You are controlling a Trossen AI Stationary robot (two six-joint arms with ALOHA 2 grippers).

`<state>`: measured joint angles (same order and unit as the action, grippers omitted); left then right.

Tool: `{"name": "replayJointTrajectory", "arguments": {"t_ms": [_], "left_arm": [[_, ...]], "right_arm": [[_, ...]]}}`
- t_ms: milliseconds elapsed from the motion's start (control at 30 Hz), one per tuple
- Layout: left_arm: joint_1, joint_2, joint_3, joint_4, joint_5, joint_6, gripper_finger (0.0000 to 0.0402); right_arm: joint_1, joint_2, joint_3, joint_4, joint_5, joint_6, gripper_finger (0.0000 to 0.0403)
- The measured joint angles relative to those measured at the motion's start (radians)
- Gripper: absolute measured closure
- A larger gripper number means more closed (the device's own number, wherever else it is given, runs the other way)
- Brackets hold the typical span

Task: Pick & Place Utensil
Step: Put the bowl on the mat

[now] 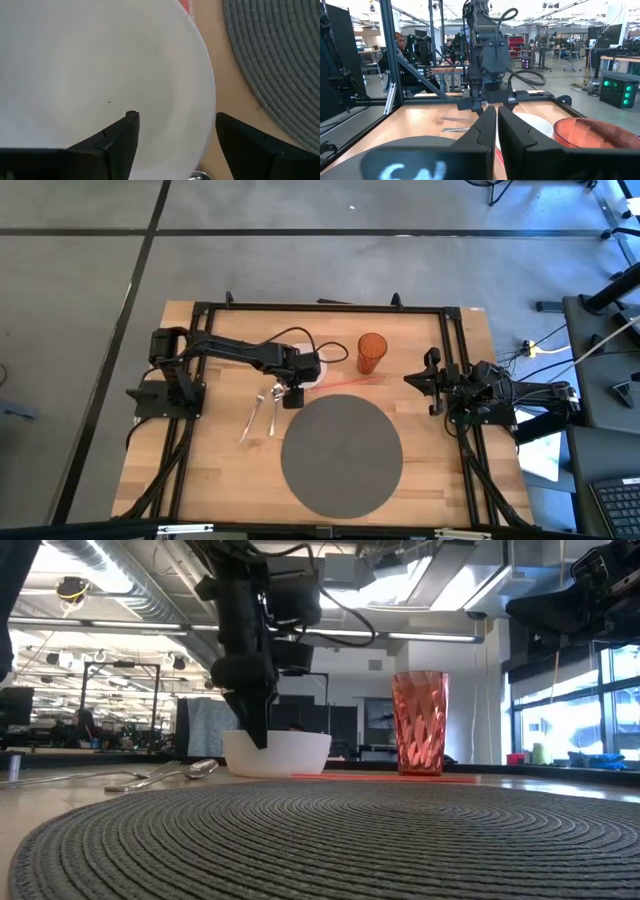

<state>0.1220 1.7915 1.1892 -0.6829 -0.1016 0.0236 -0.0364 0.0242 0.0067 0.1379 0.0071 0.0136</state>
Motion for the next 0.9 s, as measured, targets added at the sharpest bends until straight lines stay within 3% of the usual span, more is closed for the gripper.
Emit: {"name": "replayJointTrajectory", "arguments": {"t_ms": [167, 267, 600, 900], "left_arm": [[-0.003, 0.028, 0.0, 0.01, -0.051, 0.02, 0.0153], [-0.004, 0.029, 0.0, -0.004, -0.061, 0.017, 0.0176], [-0.004, 0.029, 0.002, -0.024, -0.057, 0.024, 0.0388], [-0.104, 0.025, 0.191, -0.198, -0.129, 0.025, 0.0398]], "right_arm": [[0.0, 0.0, 0.0, 0.0, -0.002, 0.001, 0.0383], [0.0, 0.0, 0.0, 0.0, -0.003, 0.001, 0.0383], [0.0, 0.0, 0.0, -0.001, -0.011, 0.009, 0.0383], [0.0, 0.0, 0.0, -0.002, -0.011, 0.012, 0.0383]]}}
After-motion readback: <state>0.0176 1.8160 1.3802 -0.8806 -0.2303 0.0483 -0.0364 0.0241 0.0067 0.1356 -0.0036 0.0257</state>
